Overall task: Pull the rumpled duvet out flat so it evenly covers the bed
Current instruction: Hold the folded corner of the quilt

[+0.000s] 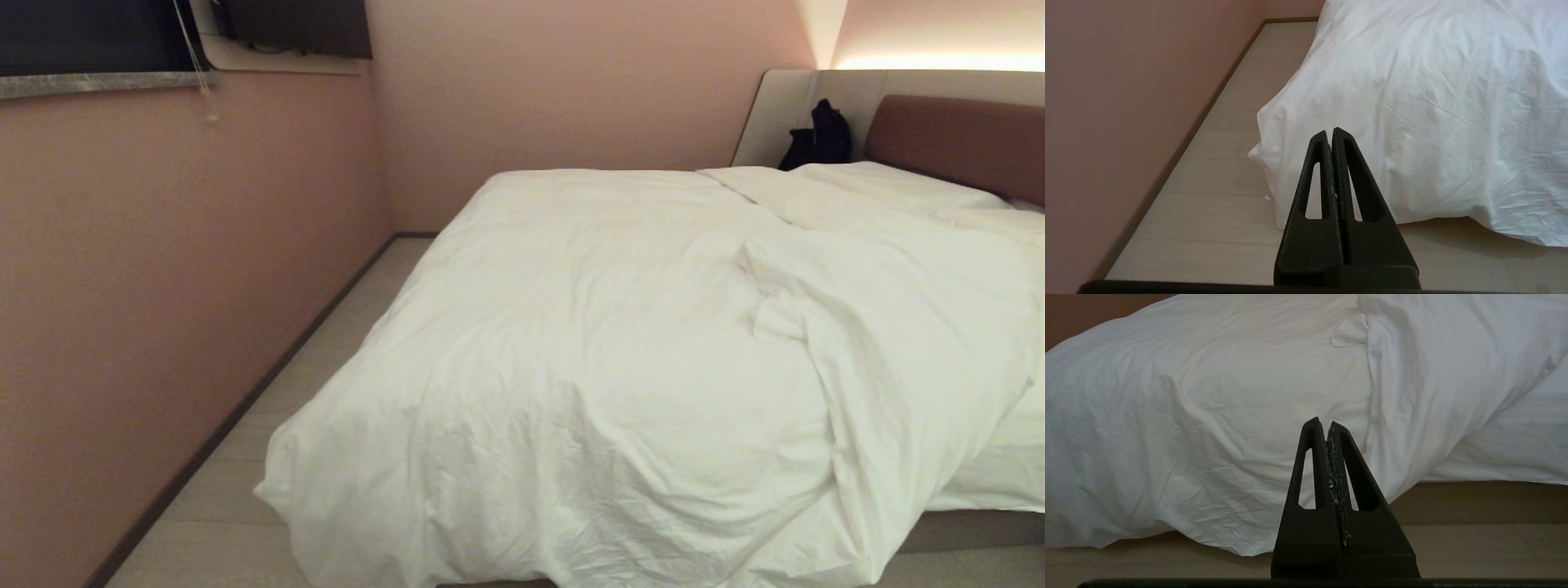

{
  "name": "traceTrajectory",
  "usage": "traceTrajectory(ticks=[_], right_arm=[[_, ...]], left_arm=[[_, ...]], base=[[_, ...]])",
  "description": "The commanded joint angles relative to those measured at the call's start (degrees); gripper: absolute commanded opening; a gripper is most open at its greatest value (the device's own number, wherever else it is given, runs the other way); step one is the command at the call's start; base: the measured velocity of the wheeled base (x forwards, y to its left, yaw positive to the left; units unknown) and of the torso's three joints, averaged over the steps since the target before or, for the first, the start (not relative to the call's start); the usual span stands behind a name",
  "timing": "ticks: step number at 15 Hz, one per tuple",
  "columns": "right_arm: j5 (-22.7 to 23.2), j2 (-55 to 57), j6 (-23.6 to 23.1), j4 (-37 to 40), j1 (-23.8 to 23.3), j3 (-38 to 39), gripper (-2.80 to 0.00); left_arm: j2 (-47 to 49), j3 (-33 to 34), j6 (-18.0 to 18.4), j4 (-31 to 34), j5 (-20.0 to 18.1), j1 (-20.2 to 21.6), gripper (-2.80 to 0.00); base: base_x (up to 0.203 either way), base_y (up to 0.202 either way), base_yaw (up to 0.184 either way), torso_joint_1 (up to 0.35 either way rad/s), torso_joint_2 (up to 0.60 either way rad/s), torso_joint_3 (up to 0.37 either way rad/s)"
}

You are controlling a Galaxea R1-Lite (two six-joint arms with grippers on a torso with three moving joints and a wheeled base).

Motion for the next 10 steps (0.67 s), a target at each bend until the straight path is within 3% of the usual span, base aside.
traceTrajectory(ticks=[1,5,10], right_arm=[[-0.02,0.07,-0.02,-0.02,0.0,0.0,-2.8],[-0.02,0.07,-0.02,-0.02,0.0,0.0,-2.8],[-0.02,0.07,0.06,-0.02,0.0,0.0,-2.8]], left_arm=[[-0.05,0.05,-0.62,-0.02,0.21,0.02,-2.8],[-0.05,-0.04,-2.4,-0.08,0.38,0.02,-2.8],[-0.05,-0.03,-2.13,0.0,0.47,0.02,-2.8]], base=[[0.0,0.0,0.0,0.0,0.0,0.0],[0.0,0.0,0.0,0.0,0.0,0.0],[0.0,0.0,0.0,0.0,0.0,0.0]])
